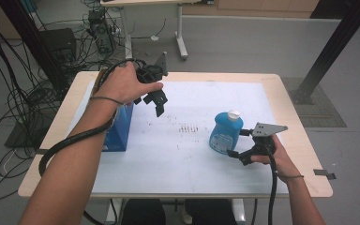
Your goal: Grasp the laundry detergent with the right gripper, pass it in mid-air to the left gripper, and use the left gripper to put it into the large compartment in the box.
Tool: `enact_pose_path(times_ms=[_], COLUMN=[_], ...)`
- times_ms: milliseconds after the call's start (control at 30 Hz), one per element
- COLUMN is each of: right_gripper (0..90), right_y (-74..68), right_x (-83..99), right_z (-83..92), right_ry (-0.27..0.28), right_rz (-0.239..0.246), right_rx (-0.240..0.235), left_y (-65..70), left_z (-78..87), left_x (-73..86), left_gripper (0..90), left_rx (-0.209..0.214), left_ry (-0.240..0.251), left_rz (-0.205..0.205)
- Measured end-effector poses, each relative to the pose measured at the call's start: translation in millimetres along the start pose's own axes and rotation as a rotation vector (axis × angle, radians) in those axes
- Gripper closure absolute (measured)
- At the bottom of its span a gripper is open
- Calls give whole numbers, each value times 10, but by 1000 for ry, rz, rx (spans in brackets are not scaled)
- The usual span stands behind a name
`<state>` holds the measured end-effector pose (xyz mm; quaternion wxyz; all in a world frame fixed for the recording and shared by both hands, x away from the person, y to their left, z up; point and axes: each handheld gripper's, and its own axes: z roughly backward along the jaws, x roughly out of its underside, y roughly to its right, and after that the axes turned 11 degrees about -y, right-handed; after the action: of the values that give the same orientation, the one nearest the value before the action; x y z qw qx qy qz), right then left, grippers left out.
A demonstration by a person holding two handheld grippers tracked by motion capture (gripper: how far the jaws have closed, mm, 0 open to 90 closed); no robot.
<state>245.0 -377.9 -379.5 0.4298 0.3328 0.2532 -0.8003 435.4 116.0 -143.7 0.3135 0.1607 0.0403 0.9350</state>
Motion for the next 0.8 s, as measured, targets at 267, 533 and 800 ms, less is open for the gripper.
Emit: enact_pose_path(times_ms=[267, 533, 800], right_gripper=[23, 23, 23], right_y=[-1, -4, -9], right_x=[-7, -10, -4], right_z=[-16, -21, -30], right_ry=[4, 4, 2], right_rz=[3, 1, 2], right_rx=[2, 2, 6], left_y=[-1, -10, 2], left_z=[7, -2, -2], left_x=[12, 15, 18], left_gripper=[71, 71, 71], left_rx=[-3, 1, 1], left_ry=[3, 2, 9], left_rz=[-3, 1, -6])
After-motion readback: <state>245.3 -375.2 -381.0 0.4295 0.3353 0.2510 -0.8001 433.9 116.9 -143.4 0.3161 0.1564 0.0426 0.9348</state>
